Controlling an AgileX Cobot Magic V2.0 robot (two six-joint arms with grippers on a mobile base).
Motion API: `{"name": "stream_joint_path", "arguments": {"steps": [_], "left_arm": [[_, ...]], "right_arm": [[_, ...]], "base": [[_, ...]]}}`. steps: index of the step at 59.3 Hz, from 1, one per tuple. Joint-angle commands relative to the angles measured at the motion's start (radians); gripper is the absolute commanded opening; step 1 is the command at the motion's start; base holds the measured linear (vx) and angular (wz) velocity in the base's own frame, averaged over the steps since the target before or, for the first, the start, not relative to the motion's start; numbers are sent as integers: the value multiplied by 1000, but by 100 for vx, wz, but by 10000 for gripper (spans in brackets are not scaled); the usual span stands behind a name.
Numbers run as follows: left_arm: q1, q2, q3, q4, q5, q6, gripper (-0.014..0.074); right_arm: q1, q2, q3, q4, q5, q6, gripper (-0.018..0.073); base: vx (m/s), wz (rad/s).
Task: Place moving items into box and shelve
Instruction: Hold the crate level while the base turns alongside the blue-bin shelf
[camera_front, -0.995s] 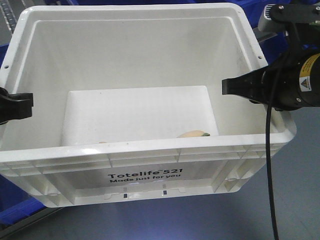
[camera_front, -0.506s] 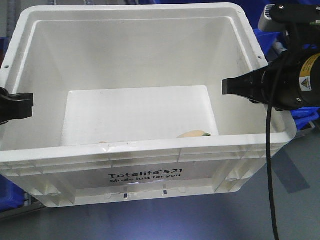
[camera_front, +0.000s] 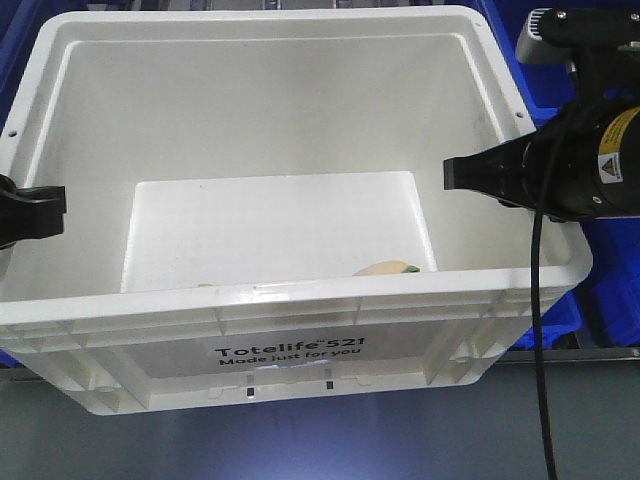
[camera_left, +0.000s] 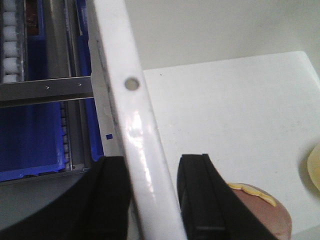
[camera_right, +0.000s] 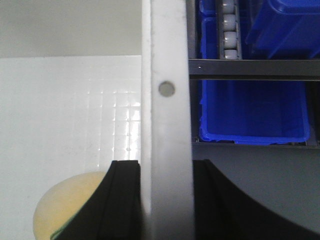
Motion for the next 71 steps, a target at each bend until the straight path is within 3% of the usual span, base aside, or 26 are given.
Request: {"name": "stream_joint_path", "arguments": {"steps": [1,71], "left_arm": [[-14,-24,-50,-4,-198,22,15],[-14,-24,-50,-4,-198,22,15]], "right_arm": [[-1,-26,-41,-75,-112,-10,99],[-1,-26,-41,-75,-112,-10,99]], "base": [[4,36],[9,13]]}}
